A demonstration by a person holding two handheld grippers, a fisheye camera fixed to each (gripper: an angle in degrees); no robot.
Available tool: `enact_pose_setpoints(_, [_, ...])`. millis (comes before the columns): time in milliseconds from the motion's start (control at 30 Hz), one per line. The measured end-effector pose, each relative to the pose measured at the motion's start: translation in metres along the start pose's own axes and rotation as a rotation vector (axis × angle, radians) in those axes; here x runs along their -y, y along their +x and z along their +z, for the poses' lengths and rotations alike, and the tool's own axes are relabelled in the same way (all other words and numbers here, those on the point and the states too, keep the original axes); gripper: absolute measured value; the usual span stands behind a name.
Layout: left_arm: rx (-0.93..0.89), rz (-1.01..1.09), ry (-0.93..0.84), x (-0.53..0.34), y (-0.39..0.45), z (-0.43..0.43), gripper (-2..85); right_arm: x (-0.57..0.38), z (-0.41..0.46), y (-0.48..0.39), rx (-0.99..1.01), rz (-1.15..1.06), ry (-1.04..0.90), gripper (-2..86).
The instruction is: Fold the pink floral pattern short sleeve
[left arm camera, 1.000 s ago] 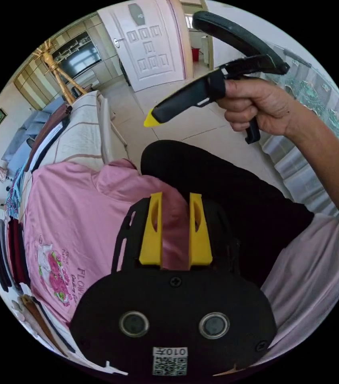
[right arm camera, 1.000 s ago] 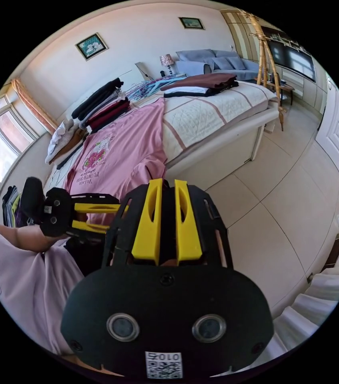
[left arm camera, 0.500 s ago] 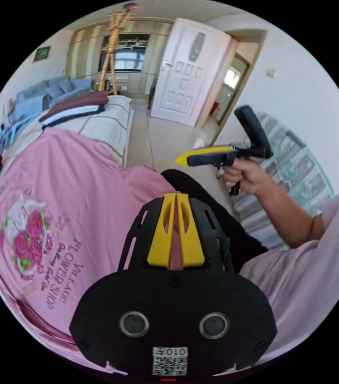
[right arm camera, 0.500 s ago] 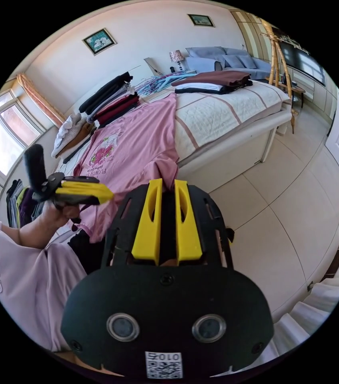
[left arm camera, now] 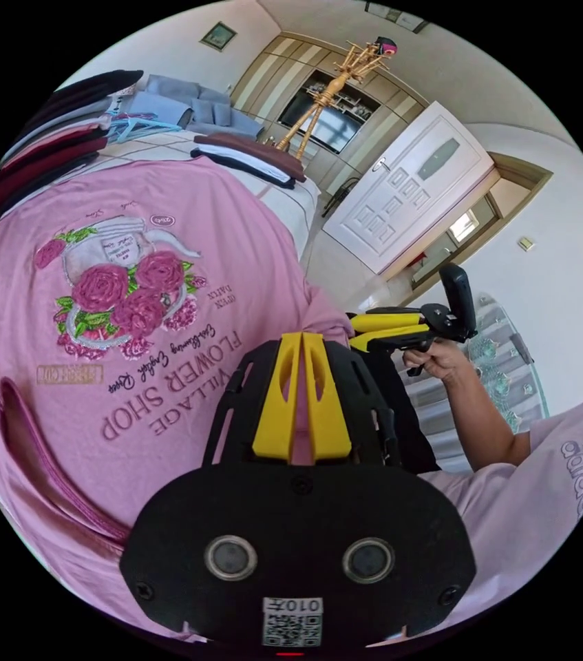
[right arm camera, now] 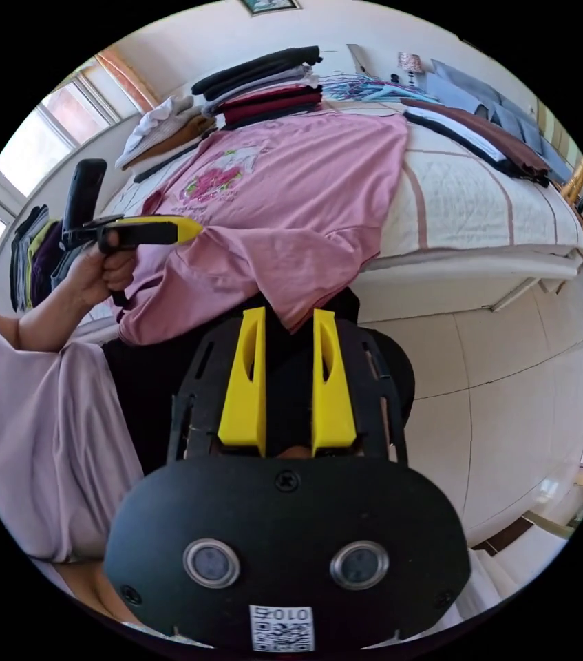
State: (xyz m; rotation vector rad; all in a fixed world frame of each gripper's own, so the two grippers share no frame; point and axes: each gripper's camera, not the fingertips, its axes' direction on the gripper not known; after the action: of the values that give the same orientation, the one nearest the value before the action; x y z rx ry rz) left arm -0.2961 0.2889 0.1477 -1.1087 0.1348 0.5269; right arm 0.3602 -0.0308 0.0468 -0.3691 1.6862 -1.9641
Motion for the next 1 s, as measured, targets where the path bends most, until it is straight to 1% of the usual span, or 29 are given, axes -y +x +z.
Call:
enact_pose_setpoints(100, [-0.02, 0.013, -0.004, 0.0, 0.0, 0.0, -0.3, 0.002, -0.006, 0.01, 0.014, 0.029, 0.01, 4.5])
enact_pose_setpoints(200, [-0.069, 0.063, -0.009, -0.002, 0.015, -0.002, -0.3, 0.005, -0.028, 0.023, -0.055, 0.069, 0.011, 3.9])
enact_pose_setpoints(300, [-0.091, 0.17, -0.025, -0.008, 0.051, 0.005, -0.3, 0.021, -0.071, 0.025, -0.135, 0.036, 0.063, 3.5])
enact_pose_setpoints(433, [-0.067, 0.31, -0.058, -0.017, 0.096, 0.03, -0.3, 0.073, -0.109, 0.0, -0.294, -0.162, 0.025, 3.1])
enact_pose_setpoints(500, [-0.032, 0.35, -0.05, -0.02, 0.107, 0.037, -0.3, 0.1, -0.111, -0.02, -0.317, -0.282, -0.014, 2.8])
enact_pose_setpoints(567, [-0.026, 0.366, -0.059, -0.021, 0.11, 0.041, -0.3, 0.133, -0.101, -0.051, -0.311, -0.451, -0.074, 2.5])
enact_pose_setpoints(600, [-0.025, 0.362, -0.059, -0.023, 0.108, 0.043, -0.3, 0.141, -0.095, -0.059, -0.308, -0.494, -0.099, 2.5])
enact_pose_setpoints(667, [-0.013, 0.35, -0.065, -0.028, 0.105, 0.046, -0.3, 0.168, -0.065, -0.086, -0.295, -0.627, -0.198, 2.9])
enact_pose_setpoints(733, [0.003, 0.312, -0.077, -0.034, 0.097, 0.05, -0.3, 0.186, -0.035, -0.098, -0.266, -0.671, -0.266, 3.8])
enact_pose_setpoints(833, [-0.02, 0.301, -0.121, -0.038, 0.093, 0.054, -0.3, 0.203, 0.003, -0.096, -0.24, -0.631, -0.345, 7.3])
enact_pose_setpoints(900, [-0.066, 0.333, -0.142, -0.038, 0.097, 0.053, -0.2, 0.204, -0.001, -0.089, -0.17, -0.603, -0.313, 9.4])
enact_pose_setpoints(967, [-0.115, 0.358, -0.156, -0.037, 0.103, 0.045, -0.2, 0.198, -0.038, -0.073, -0.052, -0.536, -0.151, 10.6])
enact_pose_setpoints(1000, [-0.15, 0.378, -0.155, -0.036, 0.108, 0.037, -0.1, 0.195, -0.05, -0.067, -0.027, -0.516, -0.096, 10.6])
